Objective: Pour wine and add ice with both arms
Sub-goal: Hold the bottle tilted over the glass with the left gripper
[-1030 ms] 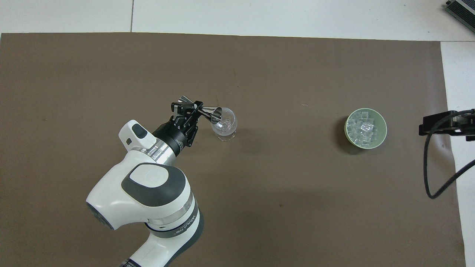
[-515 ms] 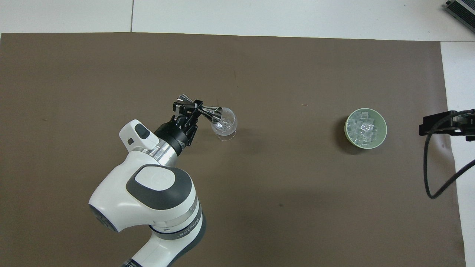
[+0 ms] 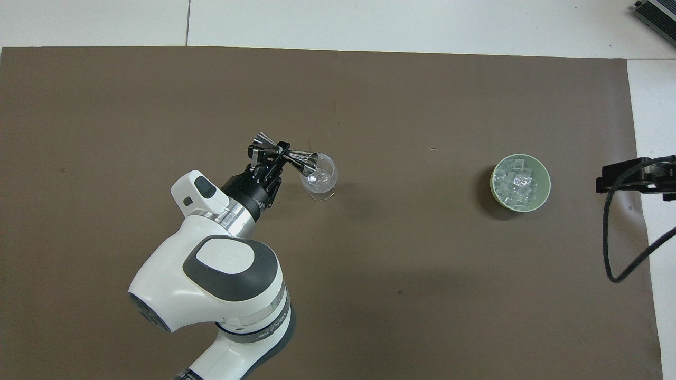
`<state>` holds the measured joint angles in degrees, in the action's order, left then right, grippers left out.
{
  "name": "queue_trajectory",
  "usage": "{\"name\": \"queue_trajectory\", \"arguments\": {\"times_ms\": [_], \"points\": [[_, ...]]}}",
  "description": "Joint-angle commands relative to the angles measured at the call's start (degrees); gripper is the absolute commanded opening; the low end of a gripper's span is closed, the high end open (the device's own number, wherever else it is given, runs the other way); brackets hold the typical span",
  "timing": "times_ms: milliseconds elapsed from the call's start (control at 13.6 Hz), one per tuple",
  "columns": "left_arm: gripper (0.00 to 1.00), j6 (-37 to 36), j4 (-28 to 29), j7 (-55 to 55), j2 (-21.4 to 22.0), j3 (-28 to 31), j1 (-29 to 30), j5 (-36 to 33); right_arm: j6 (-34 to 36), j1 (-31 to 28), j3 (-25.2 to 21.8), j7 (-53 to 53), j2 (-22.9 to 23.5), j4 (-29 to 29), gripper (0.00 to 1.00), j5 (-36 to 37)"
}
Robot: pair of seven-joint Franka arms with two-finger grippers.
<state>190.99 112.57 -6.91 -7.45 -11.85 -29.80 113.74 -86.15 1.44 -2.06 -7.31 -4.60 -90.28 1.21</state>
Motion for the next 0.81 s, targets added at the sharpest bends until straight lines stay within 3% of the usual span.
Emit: {"name": "queue_trajectory", "arguments": {"times_ms": [0, 736], "points": [[0.0, 2.8, -1.74, -0.56, -1.16, 0.6, -1.67, -1.94, 0.54, 0.23, -0.14, 0.37, -0.76, -0.6, 1.0, -0.16], [0.0, 4.47, -1.74, -4.25, -1.25, 0.6, -2.37, -3.53, 0.54, 0.23, -0.14, 0.37, -0.76, -0.6, 1.0, -0.16]]}}
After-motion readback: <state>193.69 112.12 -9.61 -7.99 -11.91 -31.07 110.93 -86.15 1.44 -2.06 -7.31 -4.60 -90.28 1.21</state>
